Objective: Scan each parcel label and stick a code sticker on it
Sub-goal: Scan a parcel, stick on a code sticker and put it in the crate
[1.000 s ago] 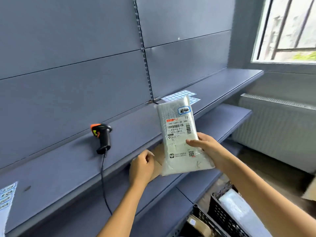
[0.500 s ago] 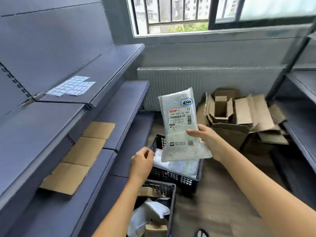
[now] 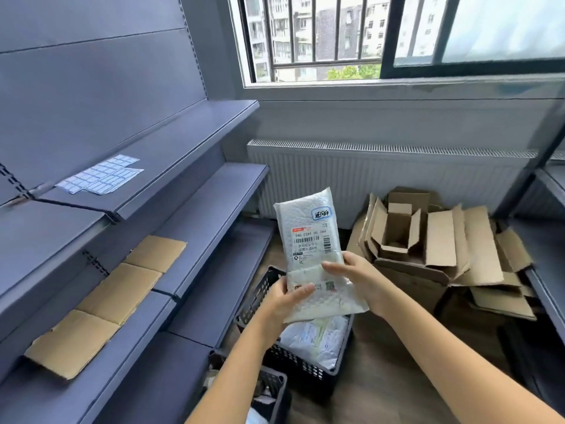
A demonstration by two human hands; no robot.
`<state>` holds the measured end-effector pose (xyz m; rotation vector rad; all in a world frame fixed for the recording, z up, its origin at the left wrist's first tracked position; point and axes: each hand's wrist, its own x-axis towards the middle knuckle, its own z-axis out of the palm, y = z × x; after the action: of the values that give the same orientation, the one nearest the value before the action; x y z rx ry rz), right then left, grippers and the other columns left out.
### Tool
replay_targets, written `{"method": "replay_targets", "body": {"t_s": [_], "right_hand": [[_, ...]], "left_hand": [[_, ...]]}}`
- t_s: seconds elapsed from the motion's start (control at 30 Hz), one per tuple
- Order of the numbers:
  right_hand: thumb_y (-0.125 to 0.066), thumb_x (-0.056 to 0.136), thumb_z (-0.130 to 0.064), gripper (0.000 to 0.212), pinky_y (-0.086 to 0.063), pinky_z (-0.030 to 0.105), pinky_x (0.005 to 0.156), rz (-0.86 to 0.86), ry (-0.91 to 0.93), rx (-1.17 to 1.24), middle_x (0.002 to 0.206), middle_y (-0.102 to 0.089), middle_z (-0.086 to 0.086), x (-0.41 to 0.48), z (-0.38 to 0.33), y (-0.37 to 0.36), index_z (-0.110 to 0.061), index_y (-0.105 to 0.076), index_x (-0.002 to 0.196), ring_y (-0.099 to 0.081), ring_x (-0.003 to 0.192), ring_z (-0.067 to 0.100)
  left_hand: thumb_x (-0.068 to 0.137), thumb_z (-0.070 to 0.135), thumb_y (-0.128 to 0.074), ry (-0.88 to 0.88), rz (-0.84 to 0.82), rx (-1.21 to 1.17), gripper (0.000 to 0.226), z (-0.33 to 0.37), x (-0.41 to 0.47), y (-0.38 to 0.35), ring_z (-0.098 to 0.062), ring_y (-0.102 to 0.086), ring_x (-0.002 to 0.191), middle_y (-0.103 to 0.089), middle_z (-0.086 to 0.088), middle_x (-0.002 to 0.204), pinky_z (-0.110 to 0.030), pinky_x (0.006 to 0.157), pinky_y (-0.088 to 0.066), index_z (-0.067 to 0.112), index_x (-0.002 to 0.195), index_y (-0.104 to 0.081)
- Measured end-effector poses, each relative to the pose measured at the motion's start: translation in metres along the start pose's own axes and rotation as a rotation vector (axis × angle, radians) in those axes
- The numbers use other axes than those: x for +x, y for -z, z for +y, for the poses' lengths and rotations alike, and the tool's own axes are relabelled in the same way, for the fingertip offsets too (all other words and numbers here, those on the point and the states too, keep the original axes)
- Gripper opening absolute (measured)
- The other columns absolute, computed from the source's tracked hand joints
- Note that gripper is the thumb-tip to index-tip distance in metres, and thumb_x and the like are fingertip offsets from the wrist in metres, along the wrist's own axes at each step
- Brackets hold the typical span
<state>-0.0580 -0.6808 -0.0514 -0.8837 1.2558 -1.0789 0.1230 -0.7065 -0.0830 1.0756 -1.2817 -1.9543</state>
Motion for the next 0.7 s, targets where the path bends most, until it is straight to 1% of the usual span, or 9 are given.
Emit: {"method": "replay_targets", "body": {"t_s": [0.07, 0.13, 0.2, 0.27, 0.3, 0.37, 0.43, 0.6, 0.7], "right_hand": [[-0.076, 0.074, -0.034, 0.054, -0.054, 0.048, 0.087, -0.056, -0.009, -0.050, 0.112, -0.068, 0.012, 0.012, -0.008, 0.017, -0.008, -0.059, 0.118, -0.067, 0.100, 0.029], [-0.073, 0.076, -0.042, 0.038, -0.048, 0.049, 0.095, -0.123, -0.009, -0.081, 0.107, -0.070, 0.005, 0.026, -0.011, 0.029, -0.018, -0.068, 0.105, -0.065, 0.100, 0.027], [-0.064, 0.086, -0.041, 0.023, -0.044, 0.046, 0.090, -0.113, -0.040, -0.056, 0.101, -0.068, 0.005, 0.044, -0.007, 0.035, -0.023, -0.070, 0.098, -0.058, 0.095, 0.027], [-0.056, 0.093, -0.034, 0.027, -0.046, 0.040, 0.085, -0.023, -0.110, 0.001, 0.103, -0.064, 0.009, 0.065, 0.001, 0.039, -0.013, -0.062, 0.108, -0.057, 0.093, 0.025], [-0.054, 0.095, -0.030, 0.025, -0.048, 0.035, 0.079, 0.013, -0.139, 0.015, 0.103, -0.062, 0.010, 0.075, 0.004, 0.041, -0.009, -0.058, 0.108, -0.058, 0.088, 0.023], [-0.051, 0.097, -0.024, 0.020, -0.045, 0.026, 0.065, 0.041, -0.200, 0.021, 0.094, -0.059, 0.009, 0.096, 0.013, 0.045, -0.007, -0.055, 0.106, -0.055, 0.077, 0.018], [-0.051, 0.097, -0.020, 0.018, -0.042, 0.025, 0.062, 0.042, -0.245, 0.004, 0.086, -0.058, 0.007, 0.118, 0.020, 0.049, -0.006, -0.056, 0.106, -0.053, 0.072, 0.016], [-0.051, 0.096, -0.010, 0.005, -0.039, 0.024, 0.053, 0.028, -0.333, -0.051, 0.076, -0.053, 0.008, 0.185, 0.029, 0.058, -0.006, -0.051, 0.094, -0.051, 0.062, 0.016], [-0.052, 0.095, -0.009, 0.012, -0.037, 0.021, 0.046, 0.018, -0.369, -0.127, 0.072, -0.050, 0.008, 0.231, 0.032, 0.059, -0.008, -0.049, 0.083, -0.049, 0.058, 0.016]], "left_hand": [[0.054, 0.037, -0.088, -0.025, 0.082, -0.017, 0.087, -0.001, 0.014, -0.008, -0.028, -0.067, 0.102, -0.069, -0.010, 0.112, -0.037, 0.083, -0.054, 0.007, 0.127, -0.049], [0.061, 0.033, -0.084, -0.039, 0.149, -0.047, 0.077, 0.000, 0.022, -0.011, -0.028, -0.067, 0.101, -0.069, -0.010, 0.112, -0.036, 0.081, -0.055, 0.007, 0.126, -0.050], [0.067, 0.028, -0.084, -0.041, 0.235, -0.067, 0.066, -0.001, 0.028, -0.007, -0.026, -0.068, 0.099, -0.070, -0.010, 0.110, -0.032, 0.077, -0.056, 0.008, 0.122, -0.053], [0.067, 0.024, -0.078, -0.029, 0.349, -0.097, 0.055, -0.001, 0.036, 0.002, -0.022, -0.070, 0.093, -0.071, -0.008, 0.105, -0.030, 0.074, -0.056, 0.011, 0.114, -0.054], [0.068, 0.023, -0.075, -0.024, 0.393, -0.098, 0.050, -0.002, 0.041, 0.007, -0.020, -0.070, 0.092, -0.071, -0.006, 0.105, -0.030, 0.074, -0.056, 0.013, 0.112, -0.053], [0.075, 0.019, -0.072, -0.012, 0.447, -0.099, 0.038, -0.006, 0.057, 0.021, -0.016, -0.070, 0.087, -0.070, -0.004, 0.104, -0.027, 0.070, -0.056, 0.018, 0.107, -0.052], [0.078, 0.015, -0.071, 0.005, 0.497, -0.122, 0.033, -0.014, 0.075, 0.034, -0.014, -0.070, 0.085, -0.069, -0.003, 0.103, -0.024, 0.065, -0.055, 0.019, 0.106, -0.052], [0.068, 0.021, -0.080, 0.086, 0.579, -0.178, 0.063, -0.040, 0.133, 0.072, -0.022, -0.068, 0.095, -0.068, -0.006, 0.108, -0.036, 0.082, -0.055, 0.010, 0.123, -0.049], [0.056, 0.032, -0.089, 0.134, 0.589, -0.176, 0.088, -0.049, 0.163, 0.094, -0.020, -0.067, 0.097, -0.068, -0.003, 0.109, -0.038, 0.089, -0.053, 0.010, 0.129, -0.046]]}}
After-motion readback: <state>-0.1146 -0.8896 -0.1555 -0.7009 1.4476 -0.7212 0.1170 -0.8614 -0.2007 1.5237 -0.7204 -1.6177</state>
